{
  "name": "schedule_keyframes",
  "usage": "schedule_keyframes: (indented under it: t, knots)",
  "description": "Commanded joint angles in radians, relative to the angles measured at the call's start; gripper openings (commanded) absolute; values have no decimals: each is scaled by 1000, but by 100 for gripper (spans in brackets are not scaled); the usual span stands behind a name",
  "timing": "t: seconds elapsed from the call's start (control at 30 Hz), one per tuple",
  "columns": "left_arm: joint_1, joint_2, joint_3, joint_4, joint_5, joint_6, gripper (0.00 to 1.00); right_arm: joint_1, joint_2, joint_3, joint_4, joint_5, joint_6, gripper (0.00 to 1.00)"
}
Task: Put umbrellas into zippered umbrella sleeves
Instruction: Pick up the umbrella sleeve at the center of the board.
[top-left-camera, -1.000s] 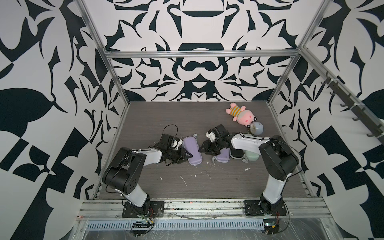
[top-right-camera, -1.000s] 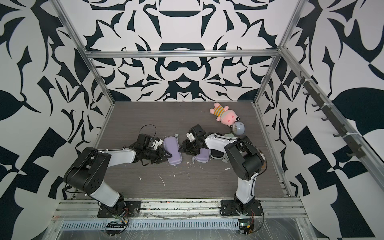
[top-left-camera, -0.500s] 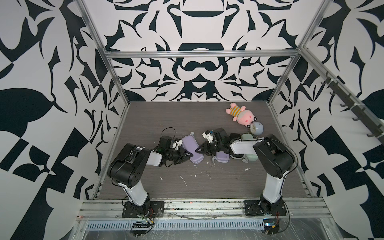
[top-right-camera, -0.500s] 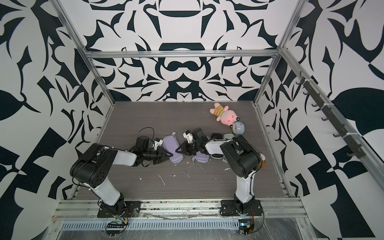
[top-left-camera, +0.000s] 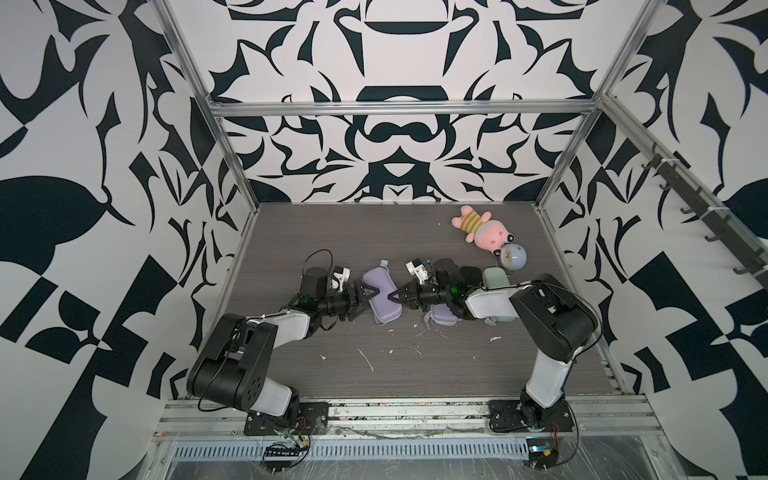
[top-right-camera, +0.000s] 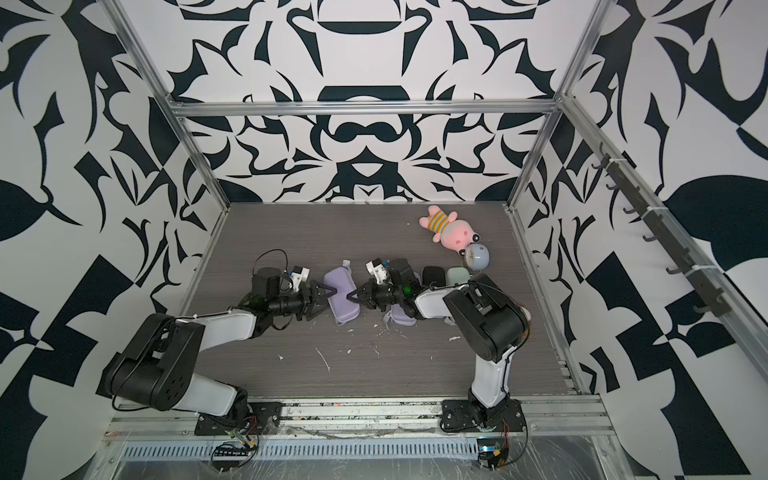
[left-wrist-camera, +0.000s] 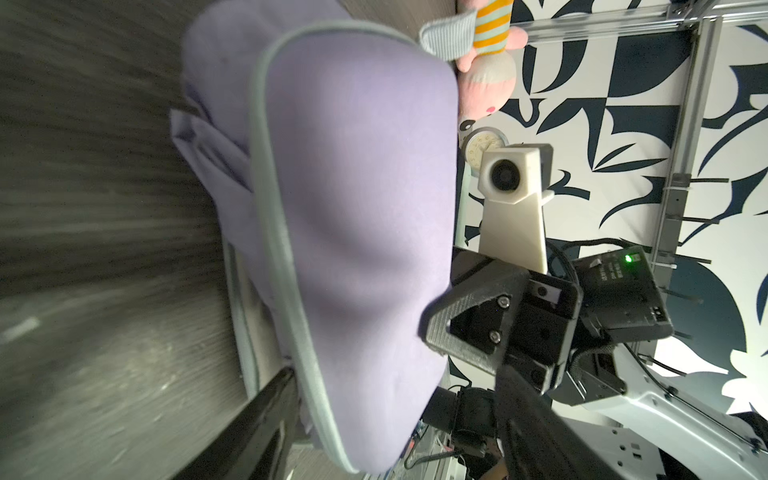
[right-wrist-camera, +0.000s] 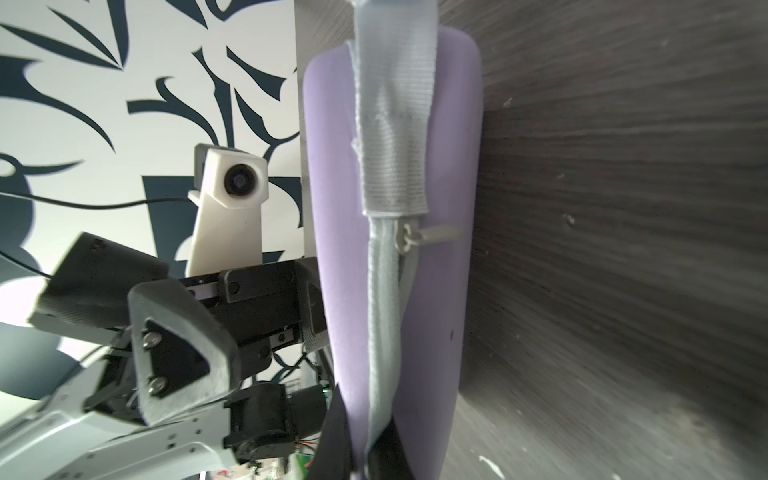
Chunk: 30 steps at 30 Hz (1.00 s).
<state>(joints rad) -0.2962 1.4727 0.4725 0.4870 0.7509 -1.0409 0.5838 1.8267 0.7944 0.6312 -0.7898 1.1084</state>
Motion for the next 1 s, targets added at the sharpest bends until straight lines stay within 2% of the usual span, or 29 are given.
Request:
schedule_keyframes:
  t: [0.0,0.07,0.17,0.27,0.33,0.43,0.6,0.7,0.97]
  knots:
    - [5,-16,-10,-88,-21,54,79,-6,-16,3,94,-38,63,0]
    - [5,-16,13,-197,-91,126,80,-6,5,6,50,-24,36,0]
    - [0,32,36,-195,-117,146,79,-5,30,0,9,14,21,2]
    - [-30,94,58,-172,-114,151,76,-5,33,5,-52,51,1,16]
    - [-41,128,60,-153,-106,150,72,-6,18,3,-100,68,-22,32]
    - [-41,155,59,-145,-105,147,66,-5,-26,0,-194,72,-83,51]
    - [-40,193,64,-146,-96,145,51,-12,-59,-9,-362,88,-183,67]
    - [-39,248,60,-115,-73,119,38,-10,-21,-36,-305,81,-153,70]
    - [-41,337,5,45,-38,-13,18,11,28,-61,-209,107,-116,72]
